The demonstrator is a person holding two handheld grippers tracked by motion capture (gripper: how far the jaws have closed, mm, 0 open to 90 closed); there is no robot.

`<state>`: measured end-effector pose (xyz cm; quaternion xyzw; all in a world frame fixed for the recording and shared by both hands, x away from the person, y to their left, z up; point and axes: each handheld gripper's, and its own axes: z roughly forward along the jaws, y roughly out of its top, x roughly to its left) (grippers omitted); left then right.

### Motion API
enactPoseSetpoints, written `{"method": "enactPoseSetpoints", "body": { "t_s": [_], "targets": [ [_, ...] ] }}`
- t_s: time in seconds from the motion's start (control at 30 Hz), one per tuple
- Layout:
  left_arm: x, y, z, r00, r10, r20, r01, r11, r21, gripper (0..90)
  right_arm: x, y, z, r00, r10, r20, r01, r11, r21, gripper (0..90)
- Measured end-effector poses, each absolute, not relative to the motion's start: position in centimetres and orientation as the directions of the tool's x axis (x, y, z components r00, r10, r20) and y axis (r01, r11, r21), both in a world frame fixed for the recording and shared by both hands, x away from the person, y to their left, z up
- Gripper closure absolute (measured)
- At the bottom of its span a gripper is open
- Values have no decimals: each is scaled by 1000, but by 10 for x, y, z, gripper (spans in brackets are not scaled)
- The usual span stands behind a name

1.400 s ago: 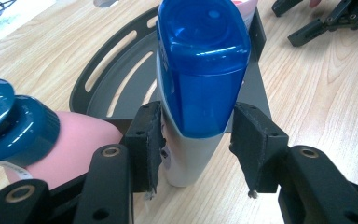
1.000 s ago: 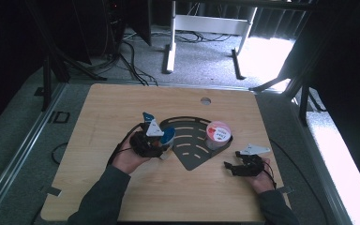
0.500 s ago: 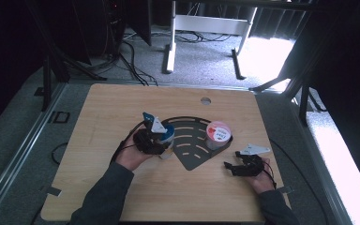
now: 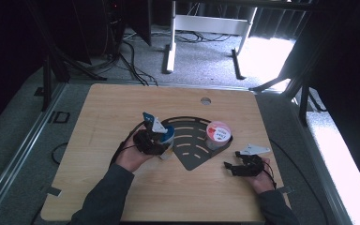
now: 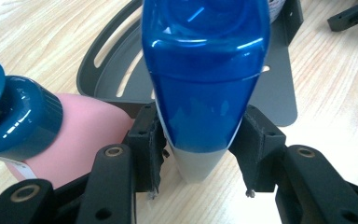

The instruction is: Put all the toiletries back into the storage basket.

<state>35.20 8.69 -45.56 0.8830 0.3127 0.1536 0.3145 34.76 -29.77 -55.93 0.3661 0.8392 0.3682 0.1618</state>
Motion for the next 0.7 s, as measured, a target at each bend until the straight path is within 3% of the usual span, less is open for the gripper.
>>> {"method": "enactPoseSetpoints", "body": {
  "t_s": [0.7],
  "targets": [
    [366,72,-473,774,629,76,471,-652,594,507,348,-298,-559,-682,731,-5,492,464,736,264]
  ]
}}
